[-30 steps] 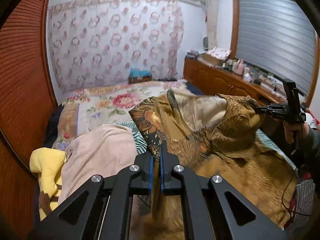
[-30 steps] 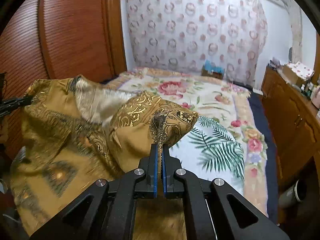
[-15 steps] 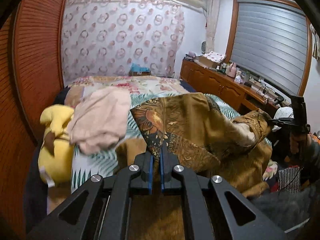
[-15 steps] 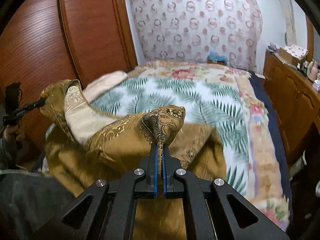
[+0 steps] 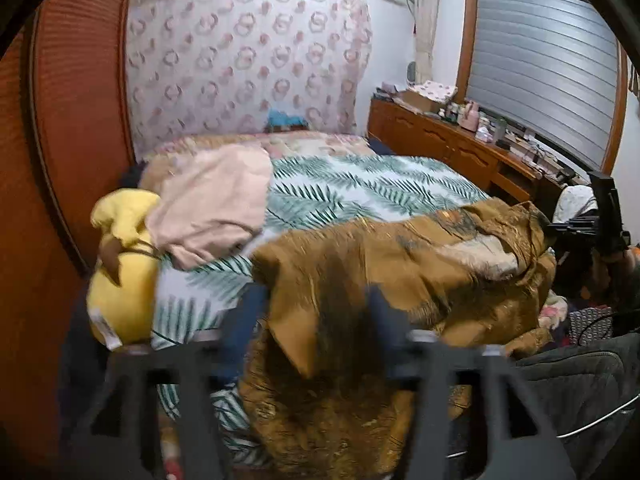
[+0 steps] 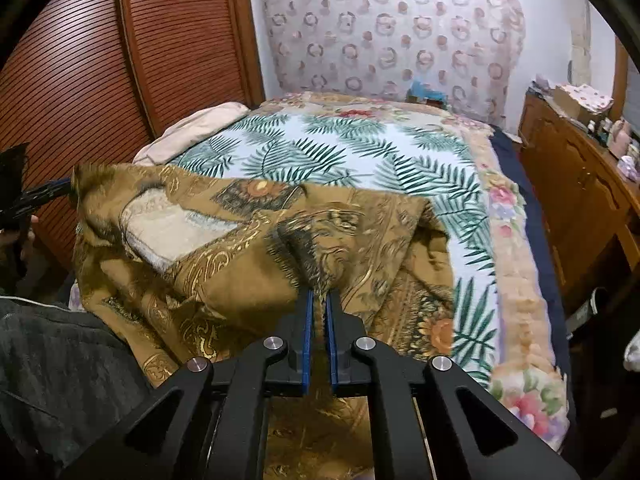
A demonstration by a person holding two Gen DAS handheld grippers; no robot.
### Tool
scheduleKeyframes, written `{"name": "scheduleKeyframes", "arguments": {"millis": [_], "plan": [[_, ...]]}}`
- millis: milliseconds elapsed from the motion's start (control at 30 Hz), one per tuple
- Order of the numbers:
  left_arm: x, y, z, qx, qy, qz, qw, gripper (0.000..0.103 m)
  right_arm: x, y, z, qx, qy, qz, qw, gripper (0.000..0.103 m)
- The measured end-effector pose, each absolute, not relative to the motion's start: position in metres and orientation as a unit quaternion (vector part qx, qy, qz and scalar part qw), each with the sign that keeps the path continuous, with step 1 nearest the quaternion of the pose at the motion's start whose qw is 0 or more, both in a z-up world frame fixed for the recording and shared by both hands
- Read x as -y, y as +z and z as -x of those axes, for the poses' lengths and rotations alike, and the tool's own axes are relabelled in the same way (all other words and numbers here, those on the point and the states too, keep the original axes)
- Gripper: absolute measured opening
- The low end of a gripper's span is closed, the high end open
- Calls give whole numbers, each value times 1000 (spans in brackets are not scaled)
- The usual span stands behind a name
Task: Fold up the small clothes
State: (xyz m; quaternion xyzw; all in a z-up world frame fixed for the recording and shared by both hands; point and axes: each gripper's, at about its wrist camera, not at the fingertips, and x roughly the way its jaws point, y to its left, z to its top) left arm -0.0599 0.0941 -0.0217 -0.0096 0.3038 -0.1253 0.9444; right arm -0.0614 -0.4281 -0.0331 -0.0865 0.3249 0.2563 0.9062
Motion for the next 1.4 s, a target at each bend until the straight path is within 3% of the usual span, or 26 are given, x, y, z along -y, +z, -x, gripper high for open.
{"name": "scheduleKeyframes", "arguments": {"millis": [133, 300, 400, 800, 933, 1100, 1233, 1400], "plan": [[-101, -13, 56, -290, -110, 9, 951, 75, 417, -15, 64, -306, 251, 96, 913, 14], [-107, -14, 30, -294, -92, 13, 951, 76, 414, -9, 66, -291, 244, 104, 919, 39], [-108, -22, 5, -305, -91, 13, 948, 76, 409, -15, 44, -291, 235, 107, 921, 48], [-100, -74, -66, -393, -107, 15, 913, 75, 388, -57, -73, -351, 187, 114, 910, 52], [-101, -85, -68, -409, -125, 31, 903, 61, 395, -67, -92, -376, 187, 103, 902, 53], [-99, -93, -68, -423, -133, 38, 895, 57, 400, -72, -102, -395, 196, 81, 894, 54], [-98, -98, -68, -427, -143, 46, 891, 43, 400, -72, -101, -392, 195, 80, 895, 54], [-98, -99, -69, -426, -145, 49, 892, 40, 400, -71, -102, -393, 189, 91, 895, 54]]}}
